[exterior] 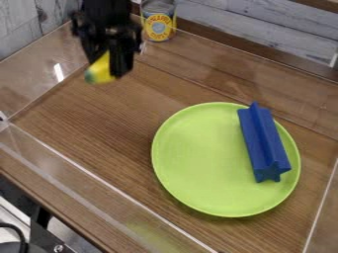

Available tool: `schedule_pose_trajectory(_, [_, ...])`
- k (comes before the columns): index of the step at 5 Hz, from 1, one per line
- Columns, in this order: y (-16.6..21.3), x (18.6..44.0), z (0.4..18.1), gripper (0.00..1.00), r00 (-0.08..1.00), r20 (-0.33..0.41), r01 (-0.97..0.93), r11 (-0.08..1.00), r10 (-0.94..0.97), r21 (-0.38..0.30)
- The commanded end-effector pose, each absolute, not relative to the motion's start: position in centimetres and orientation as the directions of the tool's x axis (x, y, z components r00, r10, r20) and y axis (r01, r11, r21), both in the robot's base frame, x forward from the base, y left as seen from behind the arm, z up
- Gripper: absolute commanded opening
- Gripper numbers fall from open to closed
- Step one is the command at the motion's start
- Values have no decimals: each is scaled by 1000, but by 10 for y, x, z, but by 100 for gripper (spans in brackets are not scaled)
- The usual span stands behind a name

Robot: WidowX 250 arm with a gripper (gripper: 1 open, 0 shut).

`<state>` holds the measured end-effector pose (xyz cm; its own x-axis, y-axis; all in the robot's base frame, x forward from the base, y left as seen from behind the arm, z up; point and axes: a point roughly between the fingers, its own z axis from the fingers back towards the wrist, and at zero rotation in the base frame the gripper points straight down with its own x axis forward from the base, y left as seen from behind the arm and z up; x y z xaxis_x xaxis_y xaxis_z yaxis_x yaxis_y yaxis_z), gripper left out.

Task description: Put the banana in the green plate

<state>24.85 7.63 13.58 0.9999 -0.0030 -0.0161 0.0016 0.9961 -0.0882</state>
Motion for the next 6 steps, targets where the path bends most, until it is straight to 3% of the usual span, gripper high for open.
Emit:
schedule_pose_trajectory(1, [57,244,166,0,999,35,17,997,-14,-72])
schedule_pose_trajectory(6, [-55,195,178,0,998,23,63,995,-61,-79])
